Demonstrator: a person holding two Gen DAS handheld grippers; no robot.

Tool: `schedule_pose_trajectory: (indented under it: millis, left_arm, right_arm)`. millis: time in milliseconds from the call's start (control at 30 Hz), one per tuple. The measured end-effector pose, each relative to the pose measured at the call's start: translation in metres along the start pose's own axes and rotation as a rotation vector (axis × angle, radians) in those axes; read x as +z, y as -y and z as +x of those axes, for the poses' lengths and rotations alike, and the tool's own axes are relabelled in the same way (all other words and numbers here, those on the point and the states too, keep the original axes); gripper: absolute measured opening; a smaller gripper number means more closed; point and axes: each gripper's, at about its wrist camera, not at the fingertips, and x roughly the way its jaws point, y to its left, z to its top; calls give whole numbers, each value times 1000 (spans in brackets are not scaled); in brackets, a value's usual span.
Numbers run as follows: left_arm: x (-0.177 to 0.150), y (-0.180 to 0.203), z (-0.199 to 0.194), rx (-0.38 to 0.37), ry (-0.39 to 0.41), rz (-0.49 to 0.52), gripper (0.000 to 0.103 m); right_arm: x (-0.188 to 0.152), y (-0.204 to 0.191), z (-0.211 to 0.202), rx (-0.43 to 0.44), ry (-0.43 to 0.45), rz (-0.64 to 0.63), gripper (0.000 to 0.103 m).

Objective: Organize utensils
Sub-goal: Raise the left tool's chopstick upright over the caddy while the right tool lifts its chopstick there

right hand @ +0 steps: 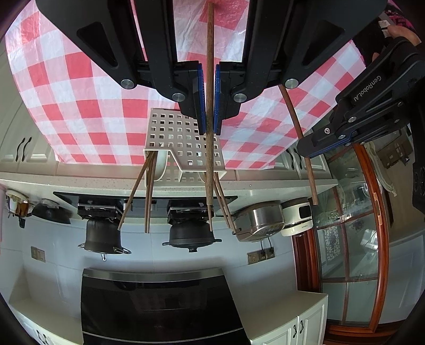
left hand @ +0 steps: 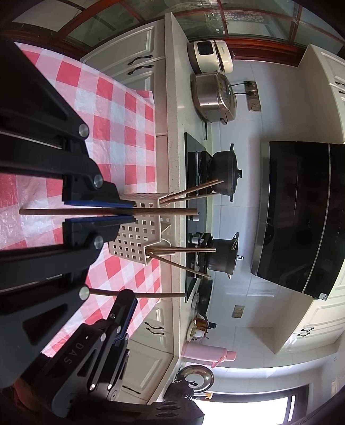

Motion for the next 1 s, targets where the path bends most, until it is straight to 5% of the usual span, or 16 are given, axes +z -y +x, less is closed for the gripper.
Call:
schedule_pose_trajectory:
  millis: [1000]
  left_arm:
    - [5, 0, 8, -15, -6, 7, 6]
  right_arm:
    - [7, 0, -3, -8, 36, -17, 7]
